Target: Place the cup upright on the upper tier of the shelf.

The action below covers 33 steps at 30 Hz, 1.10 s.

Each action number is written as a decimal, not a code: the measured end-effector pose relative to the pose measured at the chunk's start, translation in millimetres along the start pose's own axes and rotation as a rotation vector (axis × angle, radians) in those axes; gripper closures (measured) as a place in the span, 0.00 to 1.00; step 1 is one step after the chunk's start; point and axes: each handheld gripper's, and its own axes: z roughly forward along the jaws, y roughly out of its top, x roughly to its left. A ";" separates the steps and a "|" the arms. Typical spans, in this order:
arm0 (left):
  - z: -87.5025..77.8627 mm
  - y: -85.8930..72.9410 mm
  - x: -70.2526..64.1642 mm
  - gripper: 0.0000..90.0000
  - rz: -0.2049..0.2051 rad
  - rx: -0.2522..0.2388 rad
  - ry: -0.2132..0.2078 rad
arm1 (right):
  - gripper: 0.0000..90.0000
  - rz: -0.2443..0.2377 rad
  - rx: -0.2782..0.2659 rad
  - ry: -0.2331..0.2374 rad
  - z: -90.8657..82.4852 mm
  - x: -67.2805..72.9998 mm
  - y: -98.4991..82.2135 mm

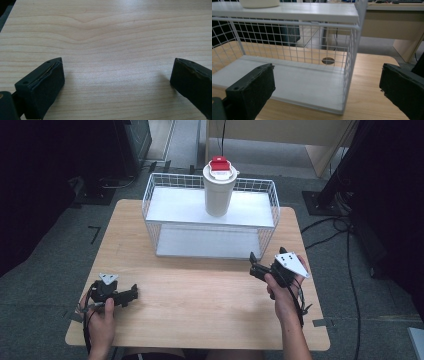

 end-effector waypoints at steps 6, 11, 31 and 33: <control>0.0 0.0 0.0 0.00 0.000 0.001 0.000 | 0.00 0.007 0.027 -0.017 -7.7 -11.7 -18.2; 0.1 0.0 -0.1 0.00 -0.002 -0.001 0.000 | 0.00 0.017 0.052 -0.036 -13.5 -20.7 -33.6; 0.0 0.0 -0.1 0.00 -0.001 -0.001 0.000 | 0.00 0.040 0.135 -0.122 -43.1 -58.3 -76.2; 0.0 0.0 -0.1 0.00 -0.001 -0.001 0.000 | 0.00 0.037 0.145 -0.133 -46.0 -61.6 -79.7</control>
